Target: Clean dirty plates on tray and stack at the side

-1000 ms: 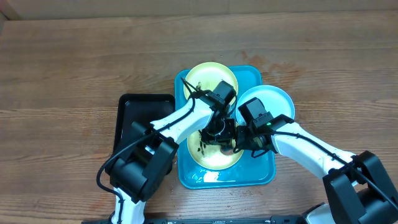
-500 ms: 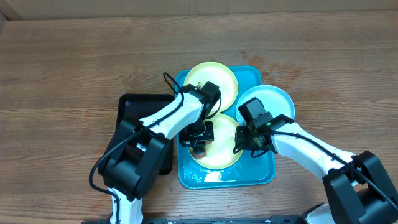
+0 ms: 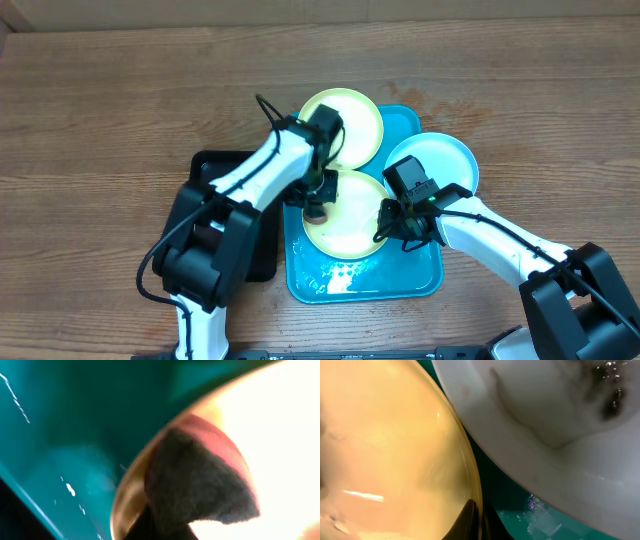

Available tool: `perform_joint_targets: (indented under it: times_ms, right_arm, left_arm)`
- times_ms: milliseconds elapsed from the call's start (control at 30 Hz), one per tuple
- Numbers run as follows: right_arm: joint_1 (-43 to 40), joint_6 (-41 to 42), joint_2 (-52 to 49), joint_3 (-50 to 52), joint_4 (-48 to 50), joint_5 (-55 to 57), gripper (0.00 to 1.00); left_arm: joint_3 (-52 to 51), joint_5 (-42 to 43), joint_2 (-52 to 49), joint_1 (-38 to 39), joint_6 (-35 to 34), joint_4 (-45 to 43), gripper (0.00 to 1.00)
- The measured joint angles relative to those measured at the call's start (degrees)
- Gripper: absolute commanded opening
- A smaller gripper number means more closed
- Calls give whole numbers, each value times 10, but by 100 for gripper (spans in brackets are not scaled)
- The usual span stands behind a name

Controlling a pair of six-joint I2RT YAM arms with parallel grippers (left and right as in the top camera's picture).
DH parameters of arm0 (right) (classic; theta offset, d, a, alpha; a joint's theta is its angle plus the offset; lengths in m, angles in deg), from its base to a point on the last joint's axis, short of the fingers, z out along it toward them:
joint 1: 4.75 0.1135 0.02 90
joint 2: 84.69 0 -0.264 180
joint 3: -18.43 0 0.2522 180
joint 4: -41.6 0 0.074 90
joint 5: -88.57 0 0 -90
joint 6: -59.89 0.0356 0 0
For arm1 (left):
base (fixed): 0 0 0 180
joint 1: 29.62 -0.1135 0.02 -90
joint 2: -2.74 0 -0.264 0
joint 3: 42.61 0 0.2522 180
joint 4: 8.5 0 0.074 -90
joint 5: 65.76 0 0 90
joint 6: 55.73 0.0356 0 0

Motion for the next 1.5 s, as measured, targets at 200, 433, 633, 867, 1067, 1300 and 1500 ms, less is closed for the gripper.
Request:
perform_joint_targets:
  times_ms: [200, 433, 633, 867, 1067, 1300, 1500]
  right_arm:
    - [0, -2, 0, 0, -5, 4, 4]
    - [0, -2, 0, -1, -7, 6, 4]
    - [0, -2, 0, -1, -7, 6, 4]
    - [0, -3, 0, -2, -8, 7, 4]
    - [0, -3, 0, -2, -8, 8, 4]
    - [0, -4, 0, -2, -9, 8, 4]
    - [0, -4, 0, -2, -9, 8, 4]
  left_arm:
    - [26, 63, 22, -3, 16, 53, 4]
    - [30, -1, 150, -75, 1, 141, 4]
    - [-10, -108, 182, -165, -15, 115, 4]
    - [-218, -108, 175, -190, -22, -51, 4]
    - [-292, -98, 184, -183, -23, -142, 4]
    - [-270, -95, 182, -183, -23, -89, 4]
    - [-145, -87, 178, -180, -23, 38, 4]
